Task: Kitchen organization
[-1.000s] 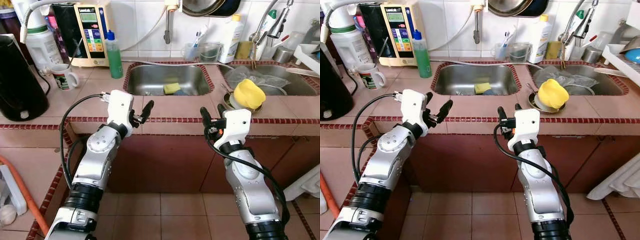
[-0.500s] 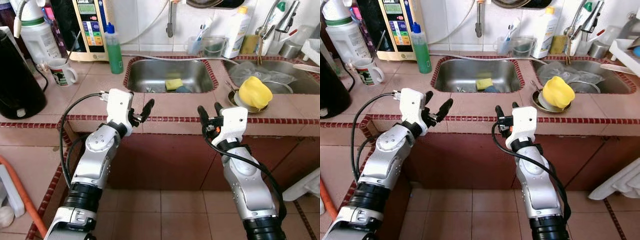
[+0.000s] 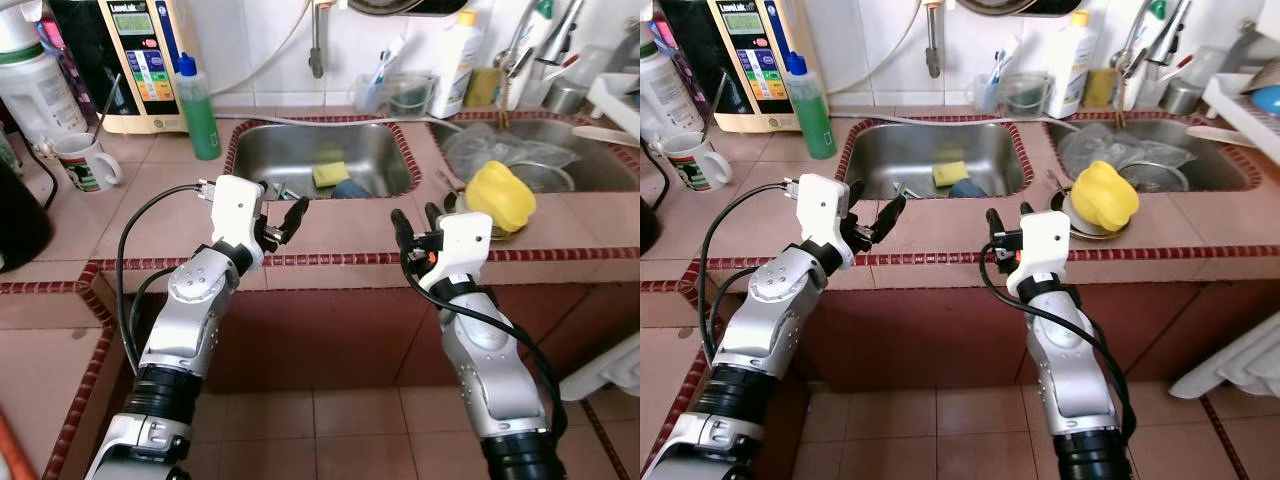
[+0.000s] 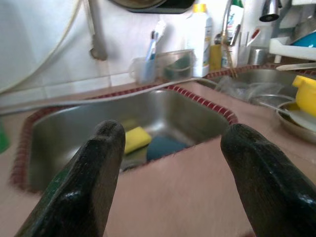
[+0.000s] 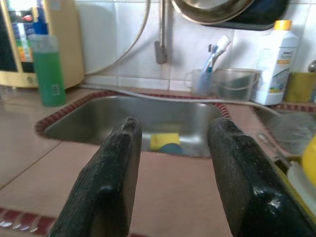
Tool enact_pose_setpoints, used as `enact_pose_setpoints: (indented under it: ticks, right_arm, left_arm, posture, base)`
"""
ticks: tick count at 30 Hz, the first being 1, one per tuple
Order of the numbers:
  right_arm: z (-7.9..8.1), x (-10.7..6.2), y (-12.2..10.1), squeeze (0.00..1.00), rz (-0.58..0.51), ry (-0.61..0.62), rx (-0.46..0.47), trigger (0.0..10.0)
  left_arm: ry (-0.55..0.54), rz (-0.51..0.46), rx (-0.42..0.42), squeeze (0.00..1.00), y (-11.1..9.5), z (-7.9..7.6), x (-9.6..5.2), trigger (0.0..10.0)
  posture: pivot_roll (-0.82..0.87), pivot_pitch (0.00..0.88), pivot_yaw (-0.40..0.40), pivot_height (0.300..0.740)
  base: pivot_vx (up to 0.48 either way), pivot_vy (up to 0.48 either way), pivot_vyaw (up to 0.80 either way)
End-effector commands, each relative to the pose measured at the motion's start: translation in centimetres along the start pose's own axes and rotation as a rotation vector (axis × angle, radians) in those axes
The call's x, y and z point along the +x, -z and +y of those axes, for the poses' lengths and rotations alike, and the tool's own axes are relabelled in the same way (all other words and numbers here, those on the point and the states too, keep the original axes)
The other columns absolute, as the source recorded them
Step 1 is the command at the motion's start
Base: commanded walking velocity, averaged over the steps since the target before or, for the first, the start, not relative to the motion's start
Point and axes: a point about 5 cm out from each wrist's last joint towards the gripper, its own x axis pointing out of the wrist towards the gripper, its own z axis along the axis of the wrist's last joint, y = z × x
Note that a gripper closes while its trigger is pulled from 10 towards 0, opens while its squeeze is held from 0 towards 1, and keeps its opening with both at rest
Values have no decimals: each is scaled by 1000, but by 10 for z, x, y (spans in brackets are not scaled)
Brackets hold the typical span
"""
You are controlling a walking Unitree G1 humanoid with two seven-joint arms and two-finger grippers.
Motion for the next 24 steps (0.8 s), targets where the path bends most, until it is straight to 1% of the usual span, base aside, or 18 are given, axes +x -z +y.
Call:
enact_pose_setpoints:
  ticks: [1, 8, 10, 13, 14, 17, 19, 21, 24]
  right_arm:
    - [-6, -1, -2, 0, -6, 13, -12, 10000]
    - [-4, -3, -2, 0, -4, 7, -11, 10000]
    - [-5, -5, -2, 0, 5, 6, -8, 10000]
    - [-5, -11, -1, 0, 21, -9, -8, 10000]
    - [-5, -15, -1, 0, 29, -15, -9, 10000]
    - [-6, -19, 3, 0, 49, -11, 0, 10000]
    - [-6, -21, 4, 0, 54, -7, 3, 10000]
    - [-7, -21, 4, 0, 55, 10, 13, 10000]
    - [-10, -21, 5, 0, 57, 30, 12, 10000]
  left_arm:
    - [30, -12, -5, 0, -4, -7, 2, 10000]
    - [23, -15, -7, 0, -5, -8, 1, 10000]
    - [11, -7, -15, 0, -3, -9, 1, 10000]
    - [-8, -19, -43, 0, -2, -13, 1, 10000]
    - [3, -25, -47, 0, -3, -16, 1, 10000]
    - [12, -32, -39, 0, -3, -19, 1, 10000]
    - [9, -31, -27, 0, -3, -18, 1, 10000]
    - [10, -38, -10, 0, -4, -15, 1, 10000]
    - [-1, -43, -22, 0, -5, -13, 0, 10000]
  posture:
    - [-47, 0, 28, 740]
    - [-58, 0, 25, 740]
    - [-67, 0, 14, 740]
    - [-71, 21, 0, 740]
    - [-70, 39, -7, 740]
    - [-76, 48, -6, 740]
    - [-77, 59, -8, 740]
    - [-79, 49, -2, 740]
    - [-81, 35, 4, 740]
  base:
    - [424, 0, 0]
    - [424, 0, 0]
    - [247, 0, 0]
    - [0, 0, 0]
    - [0, 0, 0]
    - [0, 0, 0]
    - [0, 0, 0]
    - [0, 0, 0]
    - [0, 0, 0]
